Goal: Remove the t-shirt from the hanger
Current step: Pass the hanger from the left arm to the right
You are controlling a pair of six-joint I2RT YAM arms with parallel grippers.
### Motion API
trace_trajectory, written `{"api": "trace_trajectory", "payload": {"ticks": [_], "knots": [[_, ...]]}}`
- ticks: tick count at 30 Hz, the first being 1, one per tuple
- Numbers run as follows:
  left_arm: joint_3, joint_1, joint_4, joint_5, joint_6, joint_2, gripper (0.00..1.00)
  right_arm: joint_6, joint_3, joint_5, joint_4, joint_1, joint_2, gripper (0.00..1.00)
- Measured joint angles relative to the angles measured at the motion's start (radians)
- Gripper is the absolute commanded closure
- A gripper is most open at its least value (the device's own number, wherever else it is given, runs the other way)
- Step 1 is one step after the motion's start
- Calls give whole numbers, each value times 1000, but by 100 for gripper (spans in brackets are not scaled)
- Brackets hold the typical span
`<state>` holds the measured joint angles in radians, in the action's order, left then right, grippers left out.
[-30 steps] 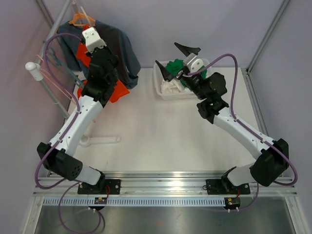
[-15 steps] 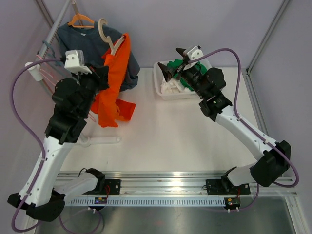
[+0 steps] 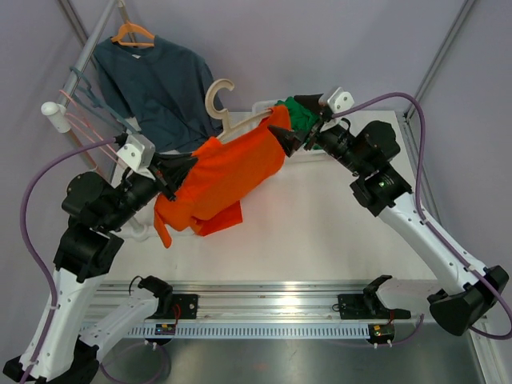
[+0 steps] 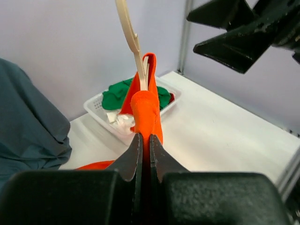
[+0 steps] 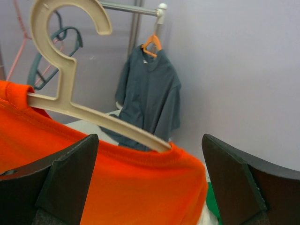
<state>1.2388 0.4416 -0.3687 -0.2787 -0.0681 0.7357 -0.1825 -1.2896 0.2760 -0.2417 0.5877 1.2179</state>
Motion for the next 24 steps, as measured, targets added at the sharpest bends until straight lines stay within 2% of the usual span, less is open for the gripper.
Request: {"api": "trace_trajectory", "payload": {"ticks": [6,10,17,24], "knots": [[-7,0,-109,-156,94,-17,100,-35,-5,164,120,-1,-35,5],[-92,0,-107,-234,117,-55,100,-45,-40,282,217,-1,-15,9],[-198,0,-82,-315,122,-88,100,-26,-110,468,287,-1,50,19],[-219,1,-34,-335,119,-90,100,12,-240,584,360,-2,164,20]]}}
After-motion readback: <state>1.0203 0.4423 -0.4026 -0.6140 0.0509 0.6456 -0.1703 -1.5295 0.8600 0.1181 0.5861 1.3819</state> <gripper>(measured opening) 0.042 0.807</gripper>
